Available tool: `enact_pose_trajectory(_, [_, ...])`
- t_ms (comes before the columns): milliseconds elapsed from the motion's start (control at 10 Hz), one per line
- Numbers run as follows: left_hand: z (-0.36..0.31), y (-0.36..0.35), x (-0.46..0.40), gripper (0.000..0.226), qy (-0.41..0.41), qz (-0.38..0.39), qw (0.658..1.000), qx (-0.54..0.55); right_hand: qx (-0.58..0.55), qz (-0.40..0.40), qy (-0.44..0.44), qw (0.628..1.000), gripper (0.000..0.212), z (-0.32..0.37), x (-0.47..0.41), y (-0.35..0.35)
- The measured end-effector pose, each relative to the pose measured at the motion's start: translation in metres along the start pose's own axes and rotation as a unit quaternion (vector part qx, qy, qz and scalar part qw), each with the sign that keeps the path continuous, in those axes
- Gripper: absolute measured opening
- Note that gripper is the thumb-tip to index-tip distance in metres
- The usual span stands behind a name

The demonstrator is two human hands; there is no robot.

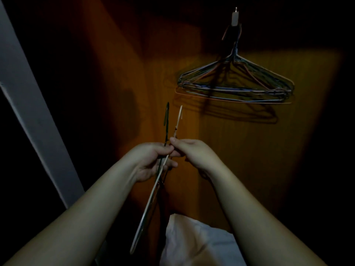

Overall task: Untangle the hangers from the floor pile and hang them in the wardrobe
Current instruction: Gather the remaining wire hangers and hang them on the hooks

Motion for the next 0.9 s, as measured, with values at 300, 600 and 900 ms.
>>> enact_pose_trajectory(300, [0.031,0.002,-0.005,0.023,0.017,0.002,1.000,-0.007,0.043,-0.087,-0.030,0.995,0.026,-0.025,0.001,0.007])
enact_pose_trajectory(600, [0.053,0.027,-0.027,0.023,0.001,-0.102,0.995,0.014,0.119,-0.138,-0.054,0.982,0.024,-0.034,-0.001,0.055])
enact_pose_trajectory(900, [0.048,0.019,-0.034,0.023,-0.056,-0.084,0.970,0.220,0.036,-0.195,-0.103,0.975,0.032,-0.071,0.005,0.089])
Point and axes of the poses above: each hand's wrist, its own x-axis away from the middle knuckle, its own y-axis out of the back of the hand, z = x × y, the point moved 7 cm from there along -x, towards the middle knuckle, and after that the axes turned 7 degrees about -z, right-handed, at the moved point
